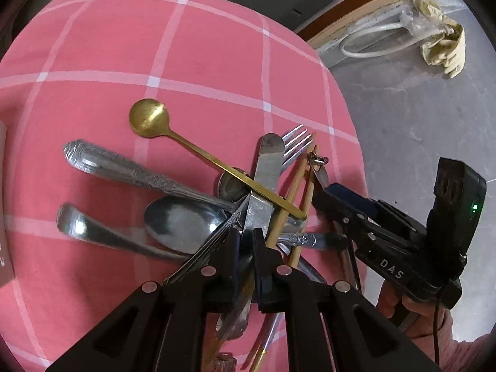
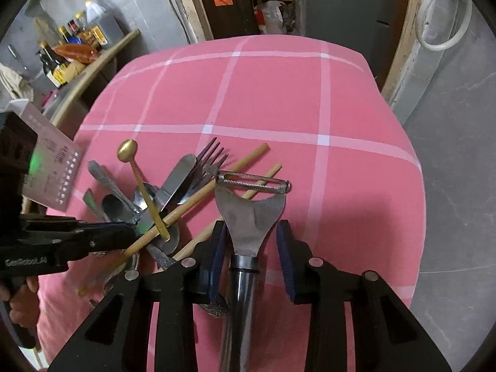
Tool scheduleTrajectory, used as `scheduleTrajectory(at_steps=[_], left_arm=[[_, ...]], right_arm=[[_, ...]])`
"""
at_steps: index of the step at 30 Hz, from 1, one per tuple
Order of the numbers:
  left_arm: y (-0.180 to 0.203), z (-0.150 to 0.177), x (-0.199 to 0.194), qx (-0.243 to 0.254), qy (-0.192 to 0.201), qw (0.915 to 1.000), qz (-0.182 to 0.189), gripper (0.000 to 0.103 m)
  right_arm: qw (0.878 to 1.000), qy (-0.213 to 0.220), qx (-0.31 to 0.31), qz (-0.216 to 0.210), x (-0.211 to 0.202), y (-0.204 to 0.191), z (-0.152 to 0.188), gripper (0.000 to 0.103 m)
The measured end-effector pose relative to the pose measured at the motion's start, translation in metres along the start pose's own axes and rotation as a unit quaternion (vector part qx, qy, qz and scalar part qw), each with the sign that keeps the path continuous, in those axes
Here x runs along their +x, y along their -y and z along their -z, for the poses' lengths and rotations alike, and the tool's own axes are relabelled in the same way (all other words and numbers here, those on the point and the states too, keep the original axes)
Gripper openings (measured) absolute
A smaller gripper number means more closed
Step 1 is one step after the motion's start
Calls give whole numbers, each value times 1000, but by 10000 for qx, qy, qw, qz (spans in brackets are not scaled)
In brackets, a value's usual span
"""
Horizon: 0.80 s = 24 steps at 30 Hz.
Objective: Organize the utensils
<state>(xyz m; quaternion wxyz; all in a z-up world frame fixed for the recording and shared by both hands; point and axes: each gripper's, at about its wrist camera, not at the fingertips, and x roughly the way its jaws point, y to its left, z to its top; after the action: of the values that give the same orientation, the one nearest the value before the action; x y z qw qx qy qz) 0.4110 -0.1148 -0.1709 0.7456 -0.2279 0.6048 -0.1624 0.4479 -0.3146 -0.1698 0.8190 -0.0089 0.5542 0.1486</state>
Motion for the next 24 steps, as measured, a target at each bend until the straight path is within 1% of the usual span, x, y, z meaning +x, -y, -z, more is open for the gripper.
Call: scheduleTrajectory(at_steps=[1,4,6,8,9,11,13,14,18,22,24], left_arm=[[1,0,0,47,-46,10000,-22,9],[6,-1,3,166,-197,9997,-37,13],[8,-1,4,189,-281,9994,-18,16],[11,-1,10,217,-413,9988,-120,22],[16,0,10,289,-352,9988,-191,23],[23,0,11,385,-274,9983,-345,23],[26,0,11,365,-229,9982,-405,22],[26,-2,11,338,-220,9983,-423,20],[18,-1,11,117,-188,9990,-391,17],[16,3,7,48,-128,9990,-423,16],[16,6,8,26,-129,9990,-428,16]], right_arm=[[10000,3,-25,29,0,0,2,29],[10000,26,-13,38,-6,0,5,23],[10000,29,34,14,-10,3,9,21],[10000,45,38,41,-13,7,14,19],[9999,48,62,66,-14,8,17,19],[9998,46,155,86,-14,11,20,18],[9995,62,297,71,-14,14,24,18],[9993,65,376,42,-14,17,26,18],[9976,22,678,-108,-14,25,31,19],[9970,-100,760,-84,-10,23,30,19],[9966,-177,786,-143,-10,21,29,25]])
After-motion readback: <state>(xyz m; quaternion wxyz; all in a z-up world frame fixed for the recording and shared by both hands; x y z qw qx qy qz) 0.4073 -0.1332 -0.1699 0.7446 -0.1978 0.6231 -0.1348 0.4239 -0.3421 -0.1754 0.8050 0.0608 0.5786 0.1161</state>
